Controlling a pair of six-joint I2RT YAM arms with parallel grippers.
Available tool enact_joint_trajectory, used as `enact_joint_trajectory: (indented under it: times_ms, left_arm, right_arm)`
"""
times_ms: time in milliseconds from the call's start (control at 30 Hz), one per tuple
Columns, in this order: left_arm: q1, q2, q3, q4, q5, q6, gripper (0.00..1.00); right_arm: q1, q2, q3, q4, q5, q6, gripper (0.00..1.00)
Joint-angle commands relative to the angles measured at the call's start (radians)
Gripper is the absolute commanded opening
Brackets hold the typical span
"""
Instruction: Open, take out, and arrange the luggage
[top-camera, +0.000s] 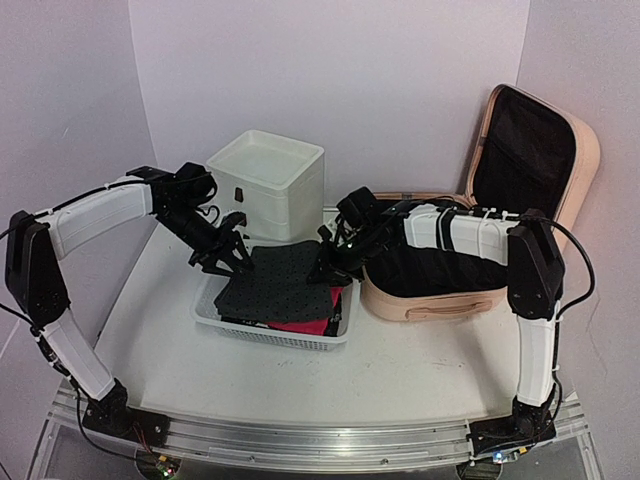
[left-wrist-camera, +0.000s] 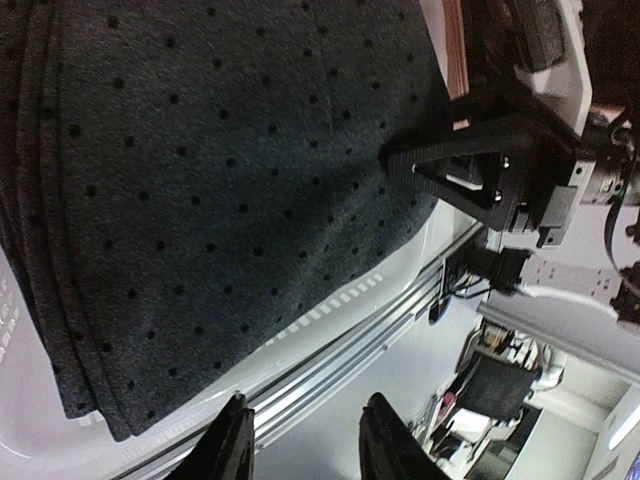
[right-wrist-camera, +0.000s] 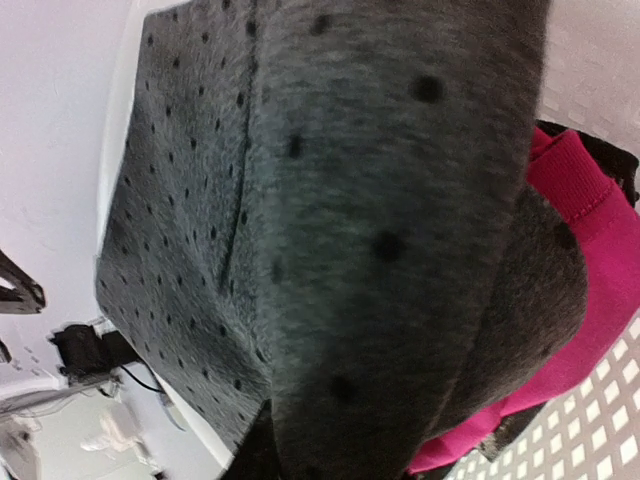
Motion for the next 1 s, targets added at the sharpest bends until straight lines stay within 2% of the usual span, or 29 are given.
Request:
enact_joint_trajectory:
  times_ms: [0,167,267,367,567,633,700,767,867,967]
  left_arm:
    - [-0.004,0.007,-0.007,-0.088,0.053,0.094,0.33]
    - [-0.006,-0.009,-0.067,-0.129,-0.002,0.147,0.30]
    - [-0.005,0.019,-0.076,-0.156,-0.023,0.179,0.28]
    - [-0.005,0.046,-0.077,-0.160,-0.076,0.189,0.28]
    - [-0.004,0.157,-0.037,-0.161,-0.200,0.240,0.27]
    - [-0.004,0.186,-0.040,-0.157,-0.209,0.246,0.25]
    - [-0.004,0.202,-0.049,-0.153,-0.226,0.256,0.25]
    - [-0.004,0.205,-0.049,-0.153,-0.246,0.272,0.25]
    - [-0.004,0.198,-0.051,-0.151,-0.277,0.279,0.27]
    - [-0.004,0.197,-0.056,-0.146,-0.303,0.274,0.28]
  right_arm:
    - [0.045,-0.025,0.055,-0.092,0.041,-0.056,0.27]
    - [0.046,-0.074,0.048,-0.139,0.085,-0.056,0.46]
    - [0.046,-0.111,0.084,-0.233,0.156,-0.085,0.57]
    - [0.046,-0.145,0.110,-0.331,0.183,-0.117,0.62]
    - [0.078,-0.136,0.175,-0.330,0.094,-0.182,0.59]
    - [0.080,-0.075,0.212,-0.293,0.038,-0.177,0.54]
    - [0.081,-0.005,0.234,-0.242,0.030,-0.158,0.44]
    - [0.081,0.056,0.266,-0.233,0.079,-0.169,0.38]
    - [0.079,0.105,0.266,-0.232,0.234,-0.182,0.37]
    - [0.080,0.131,0.244,-0.236,0.323,-0.195,0.36]
